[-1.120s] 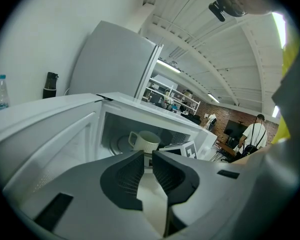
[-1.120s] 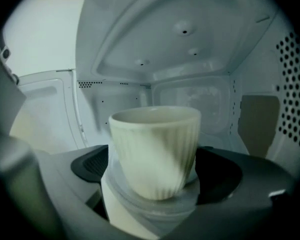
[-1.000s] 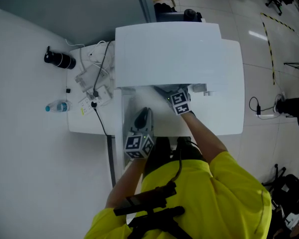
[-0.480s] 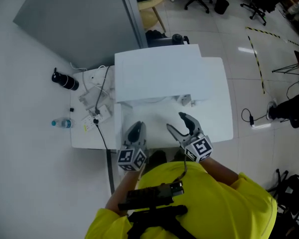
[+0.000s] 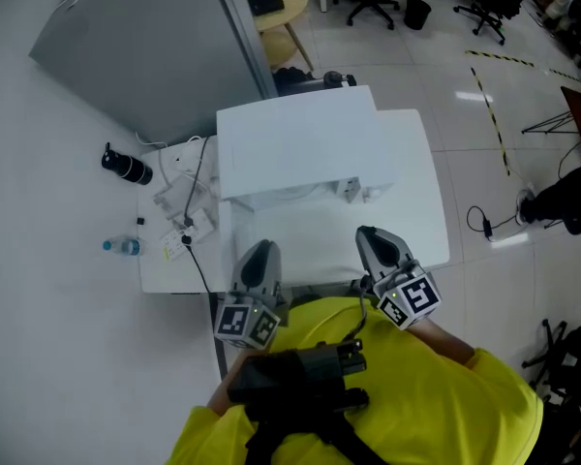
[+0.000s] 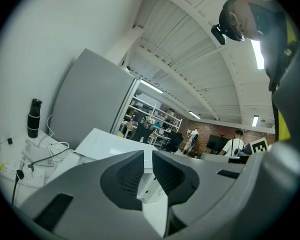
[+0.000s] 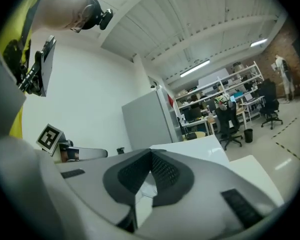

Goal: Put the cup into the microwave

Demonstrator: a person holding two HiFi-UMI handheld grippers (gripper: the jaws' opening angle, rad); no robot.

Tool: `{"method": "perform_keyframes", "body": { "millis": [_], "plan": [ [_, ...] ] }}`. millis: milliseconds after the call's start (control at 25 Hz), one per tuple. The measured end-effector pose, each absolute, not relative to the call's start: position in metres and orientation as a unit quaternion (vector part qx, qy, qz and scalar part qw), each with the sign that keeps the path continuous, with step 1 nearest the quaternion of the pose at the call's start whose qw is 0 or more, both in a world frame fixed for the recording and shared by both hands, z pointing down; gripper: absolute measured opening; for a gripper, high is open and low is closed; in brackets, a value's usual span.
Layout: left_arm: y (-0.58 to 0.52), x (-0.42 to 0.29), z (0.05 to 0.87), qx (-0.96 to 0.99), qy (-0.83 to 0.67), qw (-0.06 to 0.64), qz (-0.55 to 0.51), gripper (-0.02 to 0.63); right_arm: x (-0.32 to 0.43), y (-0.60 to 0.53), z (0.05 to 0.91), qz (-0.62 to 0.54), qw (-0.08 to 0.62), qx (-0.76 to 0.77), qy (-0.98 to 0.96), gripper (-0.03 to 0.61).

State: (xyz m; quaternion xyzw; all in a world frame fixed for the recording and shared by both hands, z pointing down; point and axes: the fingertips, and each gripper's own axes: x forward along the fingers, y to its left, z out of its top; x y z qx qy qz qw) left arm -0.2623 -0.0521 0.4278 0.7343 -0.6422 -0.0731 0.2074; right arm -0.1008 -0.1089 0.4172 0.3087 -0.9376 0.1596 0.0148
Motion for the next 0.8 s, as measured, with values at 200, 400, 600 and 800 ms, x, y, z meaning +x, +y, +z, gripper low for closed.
{"method": "perform_keyframes", "body": {
  "millis": [200,400,600,800],
  "plan": [
    [-0.053,-0.253,0.420,0.741,-0.635,0.203,-0.082,0.043,-0.095,-0.109,0.416,0.174,0.008,0.313,-0.934,0.002],
    [-0.057,-0.249,0.417,0.747,-0.630,0.197,-0.081,0.043,-0.098,-0.108,0.415,0.184,0.003,0.304,-0.935,0.002],
    [-0.060,-0.251,0.413,0.748,-0.631,0.190,-0.077,0.043,-0.105,-0.108,0.412,0.181,0.003,0.291,-0.940,0.002],
    [-0.060,-0.256,0.410,0.748,-0.633,0.186,-0.077,0.043,-0.113,-0.107,0.404,0.166,0.004,0.284,-0.944,0.002]
  ]
}}
